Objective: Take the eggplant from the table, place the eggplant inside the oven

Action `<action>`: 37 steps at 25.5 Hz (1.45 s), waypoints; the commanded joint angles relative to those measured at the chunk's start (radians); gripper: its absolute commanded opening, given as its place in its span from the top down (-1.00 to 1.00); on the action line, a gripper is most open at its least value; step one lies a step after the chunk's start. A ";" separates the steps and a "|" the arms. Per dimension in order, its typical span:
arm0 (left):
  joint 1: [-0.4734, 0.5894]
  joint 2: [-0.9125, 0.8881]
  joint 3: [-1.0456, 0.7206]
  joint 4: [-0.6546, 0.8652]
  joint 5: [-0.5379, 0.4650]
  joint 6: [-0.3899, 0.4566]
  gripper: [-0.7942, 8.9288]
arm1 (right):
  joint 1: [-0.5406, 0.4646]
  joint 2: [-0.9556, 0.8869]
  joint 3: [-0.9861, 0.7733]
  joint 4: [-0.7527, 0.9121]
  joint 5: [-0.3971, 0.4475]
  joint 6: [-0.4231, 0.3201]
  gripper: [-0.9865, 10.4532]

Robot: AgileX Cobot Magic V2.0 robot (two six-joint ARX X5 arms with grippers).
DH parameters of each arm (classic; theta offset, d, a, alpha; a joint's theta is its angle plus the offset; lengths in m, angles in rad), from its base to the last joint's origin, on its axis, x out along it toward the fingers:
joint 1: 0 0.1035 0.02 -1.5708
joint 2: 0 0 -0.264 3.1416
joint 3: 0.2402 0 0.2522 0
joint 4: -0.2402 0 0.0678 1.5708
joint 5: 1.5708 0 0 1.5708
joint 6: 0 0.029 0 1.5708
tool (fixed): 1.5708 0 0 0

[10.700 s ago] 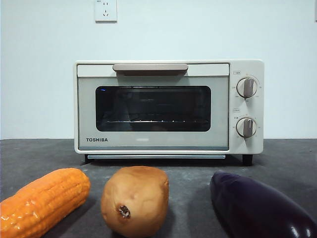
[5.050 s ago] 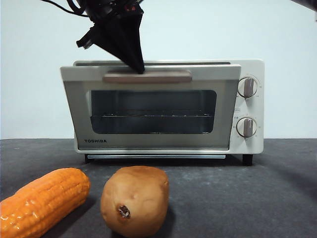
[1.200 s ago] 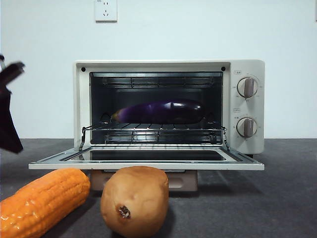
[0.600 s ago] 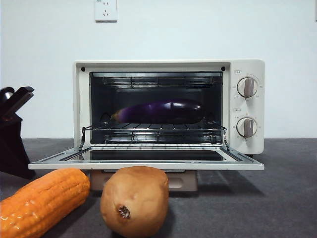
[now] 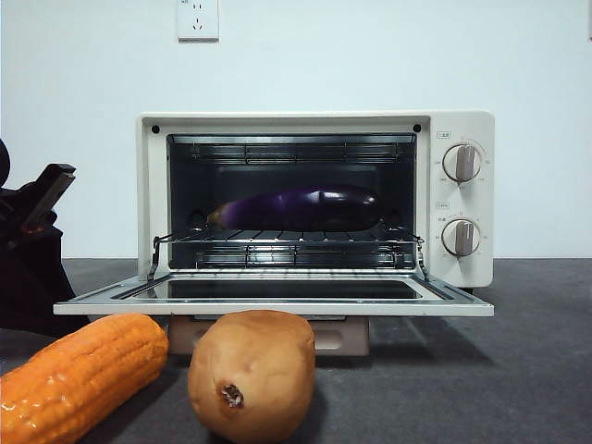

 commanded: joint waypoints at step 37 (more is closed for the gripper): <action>0.008 -0.172 0.493 -0.032 -0.074 -0.134 0.83 | 0.010 0.056 -0.046 -0.106 0.073 0.180 0.82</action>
